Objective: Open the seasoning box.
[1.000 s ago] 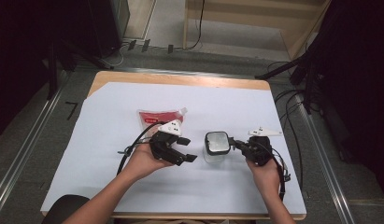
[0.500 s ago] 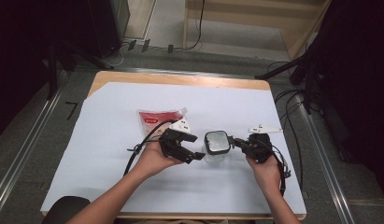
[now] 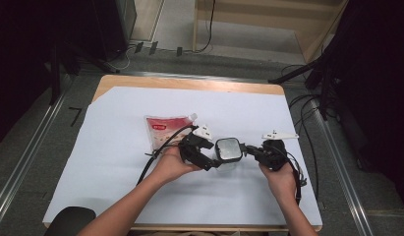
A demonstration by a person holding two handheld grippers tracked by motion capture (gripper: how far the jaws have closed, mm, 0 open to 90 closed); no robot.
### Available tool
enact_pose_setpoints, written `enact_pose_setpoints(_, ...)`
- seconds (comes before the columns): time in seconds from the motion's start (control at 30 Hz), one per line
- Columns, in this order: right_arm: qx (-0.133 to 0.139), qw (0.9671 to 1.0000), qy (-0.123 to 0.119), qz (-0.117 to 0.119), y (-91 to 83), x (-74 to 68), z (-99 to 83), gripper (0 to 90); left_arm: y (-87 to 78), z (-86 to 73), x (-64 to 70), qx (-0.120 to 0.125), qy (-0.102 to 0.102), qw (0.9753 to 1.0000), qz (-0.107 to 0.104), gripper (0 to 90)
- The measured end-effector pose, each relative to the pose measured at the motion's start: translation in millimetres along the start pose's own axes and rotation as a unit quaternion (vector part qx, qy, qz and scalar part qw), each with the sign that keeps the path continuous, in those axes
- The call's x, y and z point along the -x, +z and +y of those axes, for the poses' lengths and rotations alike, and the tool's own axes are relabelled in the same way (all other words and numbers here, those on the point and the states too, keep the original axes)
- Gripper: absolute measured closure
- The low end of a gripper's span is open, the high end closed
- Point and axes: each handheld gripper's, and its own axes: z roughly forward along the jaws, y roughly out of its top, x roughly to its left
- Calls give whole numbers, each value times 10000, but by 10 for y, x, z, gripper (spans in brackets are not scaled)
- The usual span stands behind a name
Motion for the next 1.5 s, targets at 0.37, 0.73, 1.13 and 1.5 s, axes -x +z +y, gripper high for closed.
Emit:
enact_pose_setpoints(0.37, 3, 10000, 37, 28, 4, 7, 2, 900, 91, 54, 31, -45, 113, 9998, 160, 201)
enact_pose_setpoints(0.73, -25, 10000, 47, 63, 4, 17, -20, 900, 145, 157, 52, -271, 166, 9992, 261, 176)
enact_pose_setpoints(1.13, -25, 10000, 40, 57, 1, 12, -21, 900, 120, 195, 88, -256, 324, 9985, 357, 172)
enact_pose_setpoints(1.5, -46, 10000, 66, 40, -8, -5, -20, 900, 99, 224, 91, -180, 264, 9989, 335, 173)
